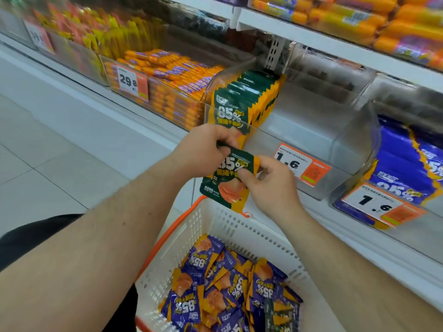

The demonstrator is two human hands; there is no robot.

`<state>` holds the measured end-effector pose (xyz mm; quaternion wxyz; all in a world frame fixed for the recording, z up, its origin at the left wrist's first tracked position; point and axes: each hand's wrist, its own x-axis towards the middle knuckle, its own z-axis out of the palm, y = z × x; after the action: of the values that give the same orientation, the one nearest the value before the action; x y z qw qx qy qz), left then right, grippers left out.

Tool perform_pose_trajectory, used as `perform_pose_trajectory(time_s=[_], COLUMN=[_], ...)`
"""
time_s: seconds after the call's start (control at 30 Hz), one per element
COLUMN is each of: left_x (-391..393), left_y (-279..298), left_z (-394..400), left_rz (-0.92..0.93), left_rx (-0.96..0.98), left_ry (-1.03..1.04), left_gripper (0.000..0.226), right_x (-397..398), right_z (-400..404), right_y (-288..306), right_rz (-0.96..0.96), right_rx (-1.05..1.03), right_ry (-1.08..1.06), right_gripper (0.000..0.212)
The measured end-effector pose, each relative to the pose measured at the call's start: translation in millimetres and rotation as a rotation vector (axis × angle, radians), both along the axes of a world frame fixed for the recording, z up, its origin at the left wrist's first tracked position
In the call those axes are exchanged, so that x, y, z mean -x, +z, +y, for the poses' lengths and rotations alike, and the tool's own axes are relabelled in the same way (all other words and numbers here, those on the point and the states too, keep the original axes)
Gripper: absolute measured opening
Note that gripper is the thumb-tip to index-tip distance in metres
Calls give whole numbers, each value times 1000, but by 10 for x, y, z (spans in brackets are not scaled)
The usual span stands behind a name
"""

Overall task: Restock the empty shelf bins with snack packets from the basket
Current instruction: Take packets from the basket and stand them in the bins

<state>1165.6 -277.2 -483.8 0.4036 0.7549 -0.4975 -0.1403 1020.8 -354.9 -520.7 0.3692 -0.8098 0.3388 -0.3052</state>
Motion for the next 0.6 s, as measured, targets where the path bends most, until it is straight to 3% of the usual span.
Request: perform_pose_trajectory(time_s=[0.07,0.13,0.23,0.33,0.5,0.6], left_x=[-54,-134,-217,-218,-172,-144], left_y=[2,30,71,48,9,-7], left_z=[-7,4,39,44,30,28], left_rz=[33,80,187,210,138,114], left_rx=[128,214,210,161,77,63], left_ry=[101,245,337,329,295,273], left_gripper=[16,30,44,37,43,41], right_x=[-75,-133,-183,-279,-458,-576], right_z=[-90,-188,-280,-355,-484,-526], right_y=[145,335,642,803,752,616], right_rz=[-23,-112,-260,-340,-242,-93], right_rx=[58,141,266,335,365,374], right_ry=[-25,-59,-87,-125,-191,-198], right_gripper=[34,35,36,22,11,26])
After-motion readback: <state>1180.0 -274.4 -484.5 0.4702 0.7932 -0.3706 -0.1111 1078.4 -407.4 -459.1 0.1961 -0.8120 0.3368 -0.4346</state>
